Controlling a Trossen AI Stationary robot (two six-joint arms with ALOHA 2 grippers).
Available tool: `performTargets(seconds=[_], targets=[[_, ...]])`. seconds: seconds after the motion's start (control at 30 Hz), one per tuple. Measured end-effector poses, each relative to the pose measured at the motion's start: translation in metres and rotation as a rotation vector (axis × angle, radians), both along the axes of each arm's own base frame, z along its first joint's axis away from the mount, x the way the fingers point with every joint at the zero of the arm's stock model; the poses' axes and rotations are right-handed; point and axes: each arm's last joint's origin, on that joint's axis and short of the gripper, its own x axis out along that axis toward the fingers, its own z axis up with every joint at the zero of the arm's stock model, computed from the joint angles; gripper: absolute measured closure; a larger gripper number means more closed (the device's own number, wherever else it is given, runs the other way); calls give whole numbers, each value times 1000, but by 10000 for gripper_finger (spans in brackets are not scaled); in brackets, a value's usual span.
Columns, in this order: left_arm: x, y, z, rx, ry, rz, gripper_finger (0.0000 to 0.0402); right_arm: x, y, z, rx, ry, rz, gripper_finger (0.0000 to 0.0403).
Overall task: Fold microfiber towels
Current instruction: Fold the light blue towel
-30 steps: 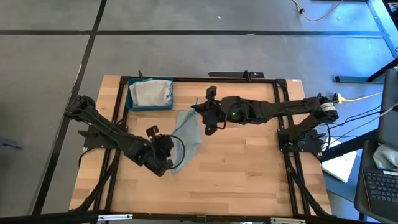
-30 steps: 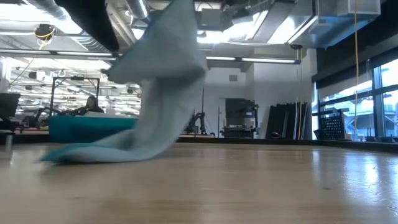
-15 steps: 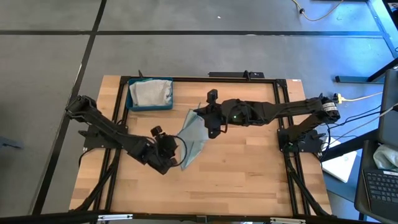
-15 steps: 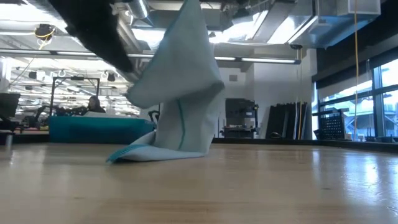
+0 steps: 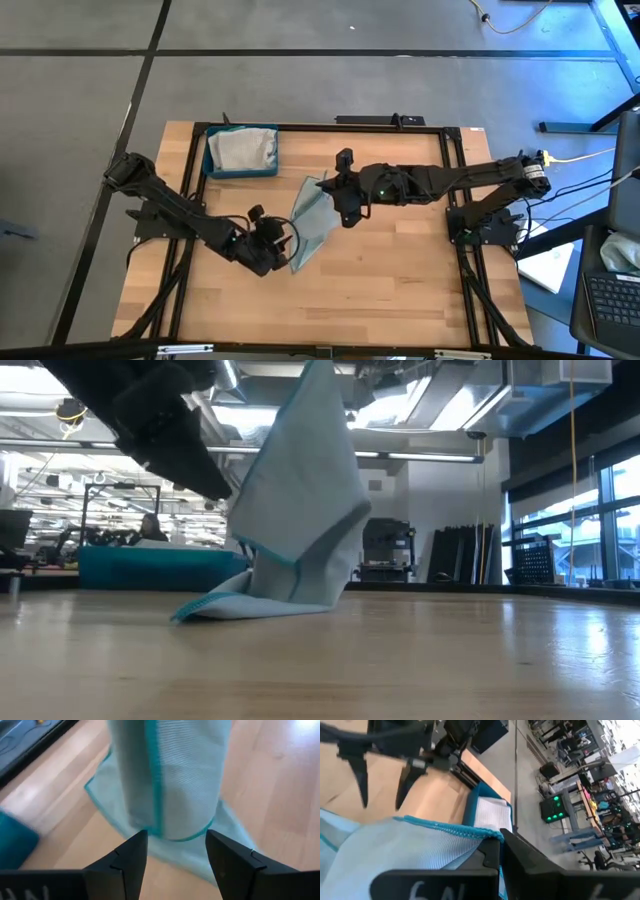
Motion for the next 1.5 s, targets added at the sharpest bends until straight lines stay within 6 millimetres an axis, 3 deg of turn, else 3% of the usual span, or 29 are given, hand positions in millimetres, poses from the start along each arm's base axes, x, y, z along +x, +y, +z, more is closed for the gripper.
performTargets(seconds=[0.3, 0.47, 0.57, 0.83, 1.03, 1.27, 1.5], targets=[[-3, 18, -29, -34, -40, -10, 208, -1, 10, 0, 0, 5, 32, 396], [-5, 27, -22, -30, -82, -52, 208, -2, 13, -1, -2, 11, 46, 396], [-1, 35, -15, -86, -204, -145, 208, -2, 14, -1, 10, 16, 77, 396], [-2, 73, -27, -191, -366, -289, 208, -2, 15, -2, 15, 27, 88, 396], [2, 90, -23, -255, -415, -415, 208, -4, 14, -5, 12, 56, 87, 396], [2, 90, -24, -372, -404, -505, 211, -4, 14, -5, 13, 63, 86, 396], [8, 79, -46, -404, -336, -485, 211, -4, 14, -4, 12, 54, 87, 396]])
